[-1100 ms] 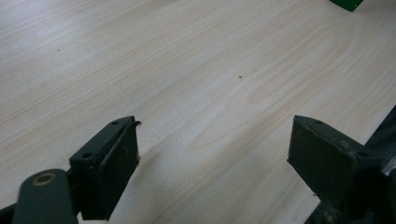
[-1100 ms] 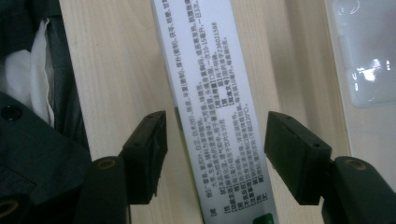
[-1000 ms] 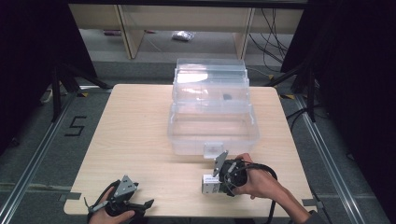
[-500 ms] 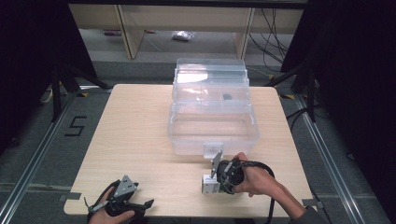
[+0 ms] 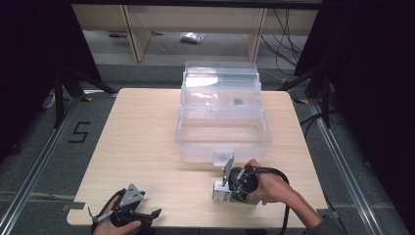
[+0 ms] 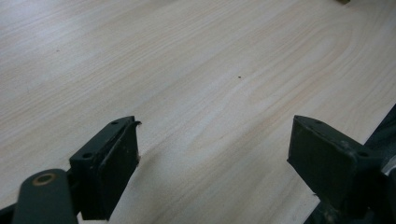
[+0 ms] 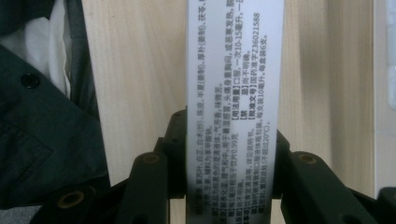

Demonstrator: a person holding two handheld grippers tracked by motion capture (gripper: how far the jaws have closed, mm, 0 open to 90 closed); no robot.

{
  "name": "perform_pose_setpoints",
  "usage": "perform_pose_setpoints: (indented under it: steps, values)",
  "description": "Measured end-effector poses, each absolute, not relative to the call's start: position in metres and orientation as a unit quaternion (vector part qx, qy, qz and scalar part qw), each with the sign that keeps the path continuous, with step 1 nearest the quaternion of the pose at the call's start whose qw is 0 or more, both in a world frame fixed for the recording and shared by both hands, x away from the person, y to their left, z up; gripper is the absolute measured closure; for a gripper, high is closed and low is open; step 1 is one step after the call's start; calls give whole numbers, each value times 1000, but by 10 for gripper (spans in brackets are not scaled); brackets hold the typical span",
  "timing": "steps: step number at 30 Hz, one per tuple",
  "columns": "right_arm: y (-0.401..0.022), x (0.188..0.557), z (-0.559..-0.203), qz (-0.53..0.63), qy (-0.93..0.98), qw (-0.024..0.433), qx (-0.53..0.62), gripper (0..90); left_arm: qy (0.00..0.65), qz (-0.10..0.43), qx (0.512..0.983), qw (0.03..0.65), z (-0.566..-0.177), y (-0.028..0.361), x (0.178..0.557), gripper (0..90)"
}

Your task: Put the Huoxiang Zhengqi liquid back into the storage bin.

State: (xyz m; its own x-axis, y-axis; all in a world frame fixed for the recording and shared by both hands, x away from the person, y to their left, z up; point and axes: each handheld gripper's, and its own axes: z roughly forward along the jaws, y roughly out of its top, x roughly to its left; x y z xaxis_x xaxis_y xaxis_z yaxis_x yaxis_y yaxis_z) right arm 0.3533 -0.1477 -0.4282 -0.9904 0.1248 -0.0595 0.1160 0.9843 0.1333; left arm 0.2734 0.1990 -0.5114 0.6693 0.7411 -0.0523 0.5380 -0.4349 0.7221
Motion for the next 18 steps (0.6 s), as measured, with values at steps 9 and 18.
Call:
perform_pose_setpoints:
  steps: [9,18]
  values:
    - [-154,359,-415,81,994,29,61,644,379,134,837,371,-511,200,274,156]
    - [-160,361,-398,82,993,37,75,644,381,134,837,370,-512,199,274,156]
